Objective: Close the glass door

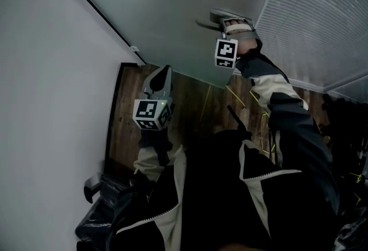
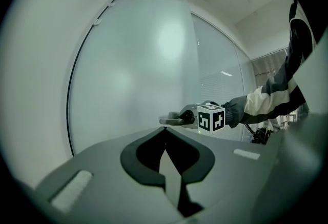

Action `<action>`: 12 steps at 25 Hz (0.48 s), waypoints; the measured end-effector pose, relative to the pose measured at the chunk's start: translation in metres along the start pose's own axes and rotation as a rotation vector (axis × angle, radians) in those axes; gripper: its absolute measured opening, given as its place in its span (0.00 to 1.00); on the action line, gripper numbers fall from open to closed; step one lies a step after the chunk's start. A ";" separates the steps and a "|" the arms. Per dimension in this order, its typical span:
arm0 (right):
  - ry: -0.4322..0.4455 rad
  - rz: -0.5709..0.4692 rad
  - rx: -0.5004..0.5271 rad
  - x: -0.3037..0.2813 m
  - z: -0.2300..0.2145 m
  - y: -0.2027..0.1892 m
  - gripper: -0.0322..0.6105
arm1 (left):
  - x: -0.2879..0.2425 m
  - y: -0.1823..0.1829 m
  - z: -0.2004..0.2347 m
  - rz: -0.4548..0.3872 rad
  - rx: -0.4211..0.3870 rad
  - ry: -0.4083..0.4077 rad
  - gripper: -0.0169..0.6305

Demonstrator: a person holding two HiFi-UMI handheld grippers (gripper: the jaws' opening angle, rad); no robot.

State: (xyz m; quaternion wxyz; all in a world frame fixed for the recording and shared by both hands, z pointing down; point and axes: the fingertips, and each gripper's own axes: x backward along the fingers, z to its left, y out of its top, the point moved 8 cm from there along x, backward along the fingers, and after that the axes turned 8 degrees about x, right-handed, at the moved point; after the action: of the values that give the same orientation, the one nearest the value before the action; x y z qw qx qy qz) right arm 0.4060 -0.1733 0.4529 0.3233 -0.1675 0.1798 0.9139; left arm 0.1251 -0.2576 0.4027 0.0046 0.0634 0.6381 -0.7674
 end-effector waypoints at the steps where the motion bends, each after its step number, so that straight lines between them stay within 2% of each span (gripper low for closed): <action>1: 0.001 0.004 0.007 -0.008 -0.002 -0.005 0.27 | -0.002 0.001 0.001 0.000 0.000 0.016 0.03; 12: -0.038 0.037 0.055 -0.087 -0.030 -0.047 0.27 | -0.016 0.001 0.004 -0.006 0.013 0.145 0.03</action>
State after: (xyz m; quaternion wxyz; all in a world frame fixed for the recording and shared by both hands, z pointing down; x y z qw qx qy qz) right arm 0.5065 -0.1984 0.4530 0.3140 -0.1376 0.2015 0.9175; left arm 0.1410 -0.2633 0.4039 -0.0446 0.1170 0.6320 -0.7648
